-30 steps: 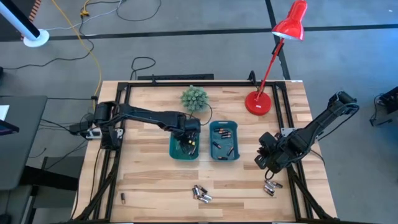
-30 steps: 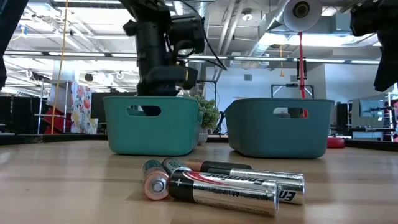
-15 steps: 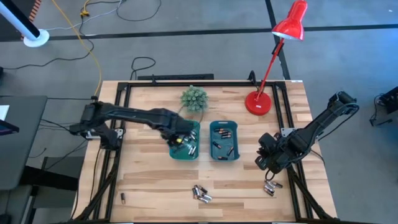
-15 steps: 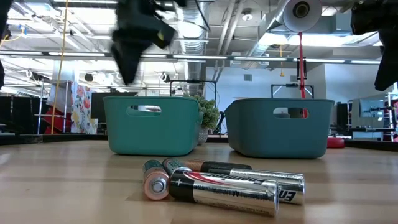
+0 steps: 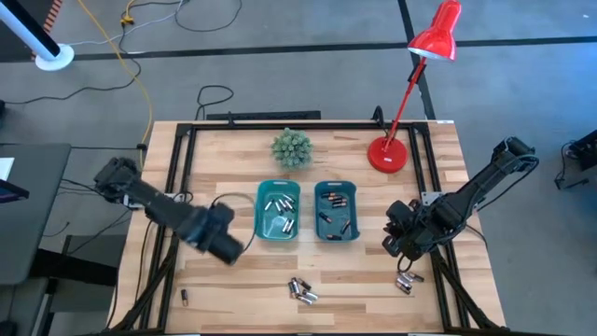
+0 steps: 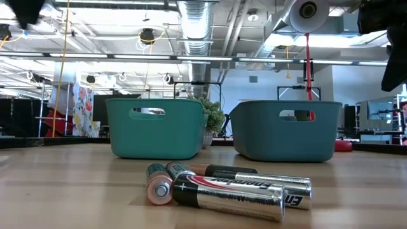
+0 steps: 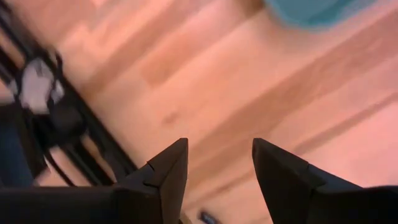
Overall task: Sort batteries
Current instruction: Put the black battery into the blue bin
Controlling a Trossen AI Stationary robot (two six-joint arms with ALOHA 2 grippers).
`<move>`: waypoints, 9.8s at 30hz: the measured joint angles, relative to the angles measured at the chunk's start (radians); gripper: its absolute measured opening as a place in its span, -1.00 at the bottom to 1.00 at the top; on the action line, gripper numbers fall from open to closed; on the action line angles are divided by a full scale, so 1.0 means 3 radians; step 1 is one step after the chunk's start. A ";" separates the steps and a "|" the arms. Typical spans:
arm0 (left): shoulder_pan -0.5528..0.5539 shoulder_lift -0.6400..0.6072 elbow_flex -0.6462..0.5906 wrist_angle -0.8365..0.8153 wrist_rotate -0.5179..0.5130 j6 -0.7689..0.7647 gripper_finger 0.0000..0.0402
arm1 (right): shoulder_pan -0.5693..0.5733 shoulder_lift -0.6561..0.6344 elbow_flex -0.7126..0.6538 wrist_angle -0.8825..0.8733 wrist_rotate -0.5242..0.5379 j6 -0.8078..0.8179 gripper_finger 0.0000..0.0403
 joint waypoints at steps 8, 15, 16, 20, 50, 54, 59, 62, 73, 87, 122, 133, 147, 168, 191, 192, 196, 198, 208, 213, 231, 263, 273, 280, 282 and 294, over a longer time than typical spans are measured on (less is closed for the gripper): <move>-0.0580 0.0023 -0.0003 -0.0004 0.0253 -0.1626 -0.14 | 0.0001 0.0000 0.0000 0.0121 0.0000 -0.0234 -0.54; -0.0953 0.0206 -0.0003 0.0071 0.0336 -0.2087 -0.14 | 0.0001 0.0006 0.0000 0.0187 0.0000 -0.0326 -0.54; -0.0972 0.0260 -0.0003 0.0064 0.0429 -0.2070 -0.14 | 0.0001 0.0010 0.0000 0.0207 0.0000 -0.0338 -0.54; -0.1022 0.0517 -0.0004 0.0093 0.0900 -0.1739 -0.14 | 0.0001 0.0012 -0.0001 0.0230 0.0000 -0.0342 -0.54; -0.1267 0.1659 -0.0004 0.0435 0.1711 0.1109 -0.13 | -0.0263 0.0011 -0.0001 0.0935 0.0000 -0.0334 -0.54; -0.1206 0.1657 -0.0014 0.0301 0.1695 0.1167 -0.06 | -0.0336 0.0011 -0.0001 0.1052 0.0000 -0.0334 -0.54; -0.1109 0.1657 -0.0143 0.0399 0.1746 0.1183 0.08 | -0.0382 0.0011 -0.0001 0.1117 0.0000 -0.0334 -0.54; -0.1050 0.1659 -0.0259 0.0459 0.1848 0.1155 0.19 | -0.0380 0.0011 -0.0001 0.1142 0.0000 -0.0337 -0.54; -0.0906 0.1659 -0.0535 0.0958 0.2180 0.1549 0.45 | -0.0379 0.0011 -0.0001 0.1133 0.0000 -0.0374 -0.54; -0.0926 0.1641 -0.0588 0.0957 0.1943 0.1639 0.46 | -0.0379 0.0011 -0.0001 0.1119 0.0000 -0.0437 -0.54; -0.1151 0.1630 -0.1084 0.1885 0.2612 0.1565 0.46 | -0.0398 0.0015 -0.0001 0.1242 -0.0001 -0.0309 -0.54; -0.1174 0.1619 -0.1244 0.1938 0.2685 0.1546 0.01 | -0.0398 0.0015 -0.0001 0.1271 -0.0001 -0.0301 -0.54; -0.1180 0.1625 -0.1250 0.1914 0.2579 0.1787 -0.80 | -0.0398 0.0015 -0.0001 0.1285 0.0000 -0.0320 -0.54; -0.0641 0.0502 -0.1227 0.2101 0.0630 0.0578 -0.80 | -0.0398 0.0017 -0.0001 0.1283 0.0000 -0.0525 -0.54; 0.1506 0.0721 -0.0340 0.3824 0.0161 0.3438 -0.80 | -0.0398 0.0017 -0.0001 0.1283 -0.0001 -0.0770 -0.54; 0.1584 0.0848 -0.0168 0.3775 0.0224 0.3595 -0.80 | -0.0398 0.0017 -0.0001 0.1283 -0.0001 -0.0724 -0.54; 0.1791 0.1359 0.0549 0.3428 0.0346 0.4134 -0.80 | -0.0398 0.0017 -0.0001 0.1282 -0.0001 -0.0546 -0.54; 0.1844 0.1617 0.0881 0.3208 0.0409 0.4321 -0.80 | -0.0398 0.0017 -0.0001 0.1277 -0.0001 -0.0457 -0.54; 0.1860 0.2411 0.1662 0.2656 0.0535 0.4937 -0.80 | -0.0421 0.0017 -0.0001 0.1258 0.0022 -0.0022 -0.54; 0.1861 0.2491 0.1647 0.2666 0.0601 0.4957 -0.76 | -0.0498 0.0017 -0.0001 0.1256 0.0024 0.0113 -0.54; 0.1882 0.2482 0.1683 0.2758 0.0507 0.5285 -0.12 | -0.0688 0.0017 -0.0001 0.1259 0.0025 0.0103 -0.54; 0.1235 0.2346 0.2515 0.2239 -0.0284 0.4411 -0.12 | 0.0150 0.0017 -0.0001 0.0576 -0.0051 0.0342 -0.54; 0.0742 0.2307 0.1926 0.2870 -0.0547 0.3855 -0.12 | 0.0592 0.0017 -0.0001 0.0499 -0.0019 0.0503 -0.54; 0.0448 0.1973 0.1370 0.3288 -0.1090 0.3508 -0.12 | 0.0629 0.0015 -0.0001 0.0497 -0.0011 0.0567 -0.54; 0.0393 0.1802 0.1149 0.3615 -0.1051 0.3580 -0.12 | 0.0629 0.0017 -0.0001 0.0509 -0.0011 0.0513 -0.54; 0.0169 0.0812 -0.0568 0.5181 -0.0953 0.3645 -0.12 | 0.0475 0.0026 -0.0001 0.0525 -0.0314 0.0114 -0.48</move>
